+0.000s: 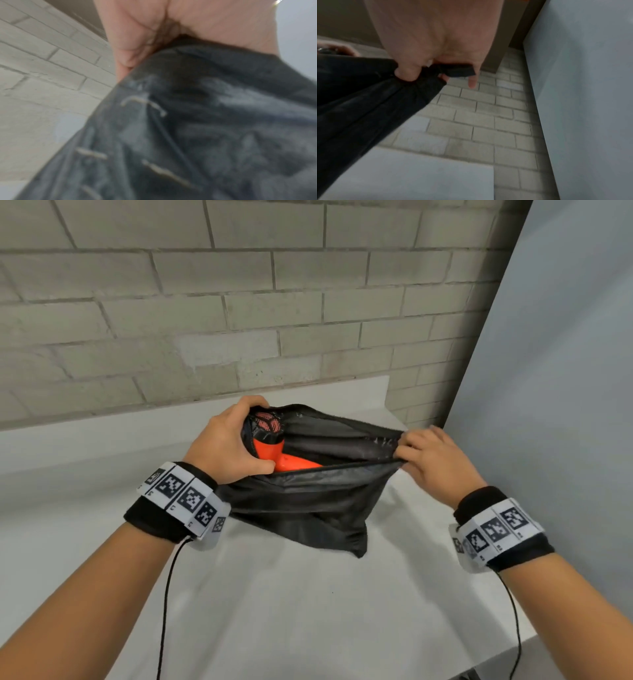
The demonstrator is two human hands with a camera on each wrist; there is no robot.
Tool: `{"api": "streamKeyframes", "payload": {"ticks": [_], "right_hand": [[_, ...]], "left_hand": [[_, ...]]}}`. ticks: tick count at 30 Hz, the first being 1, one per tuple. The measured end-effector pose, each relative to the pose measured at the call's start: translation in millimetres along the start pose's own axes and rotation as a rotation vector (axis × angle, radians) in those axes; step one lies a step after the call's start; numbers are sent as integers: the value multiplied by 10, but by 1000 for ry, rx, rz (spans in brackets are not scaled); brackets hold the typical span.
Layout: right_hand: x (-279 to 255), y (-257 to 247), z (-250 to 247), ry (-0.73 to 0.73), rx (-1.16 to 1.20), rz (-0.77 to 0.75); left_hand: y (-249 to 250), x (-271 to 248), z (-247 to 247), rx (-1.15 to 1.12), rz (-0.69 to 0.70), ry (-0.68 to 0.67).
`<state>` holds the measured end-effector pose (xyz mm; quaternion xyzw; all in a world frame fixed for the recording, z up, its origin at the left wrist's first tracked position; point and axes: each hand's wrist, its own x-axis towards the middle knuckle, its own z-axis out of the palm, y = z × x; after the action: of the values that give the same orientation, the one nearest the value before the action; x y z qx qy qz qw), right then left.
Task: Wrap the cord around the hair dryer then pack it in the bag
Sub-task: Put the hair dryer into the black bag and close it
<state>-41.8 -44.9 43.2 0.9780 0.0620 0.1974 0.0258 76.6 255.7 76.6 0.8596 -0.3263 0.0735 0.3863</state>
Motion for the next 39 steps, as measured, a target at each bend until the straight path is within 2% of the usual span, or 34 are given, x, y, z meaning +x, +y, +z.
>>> {"api": "streamKeyframes", "payload": {"ticks": [2,5,10,13,16,18,20,25,27,30,33,37,39], "right_hand": [[67,-21,-160,101,20,41],[191,-166,-261,205,117,232],[301,-306,-216,199,496,488],[281,-319,-207,220,666,475],[213,-327,-223,160,764,340],[197,-281,-205,115,671,270],[217,-261,-174,148,583,244],[250,-212,-143,341,583,365],[243,-165,-138,331,497,409],[246,-125,-141,254,226,433],[261,-139,-137,251,204,440],[294,-155,-96,280,120,553],[315,-208,-103,321,68,578]], "left_hand": [[-25,-23,24,-68,-5,0],[-40,-63,108,-125,1,21],[-59,-120,211,-177,32,51],[-120,-155,237,-160,55,95],[-152,-168,216,-127,76,112],[-147,-173,192,-119,99,96],[-118,-175,185,-67,123,85],[-88,-102,106,-214,-2,66],[-117,-63,48,-224,-7,76],[-147,-41,46,-262,-11,122],[-136,-44,67,-276,-82,180],[-106,-110,12,-615,-131,31],[-110,-121,25,-581,-126,56]]}}
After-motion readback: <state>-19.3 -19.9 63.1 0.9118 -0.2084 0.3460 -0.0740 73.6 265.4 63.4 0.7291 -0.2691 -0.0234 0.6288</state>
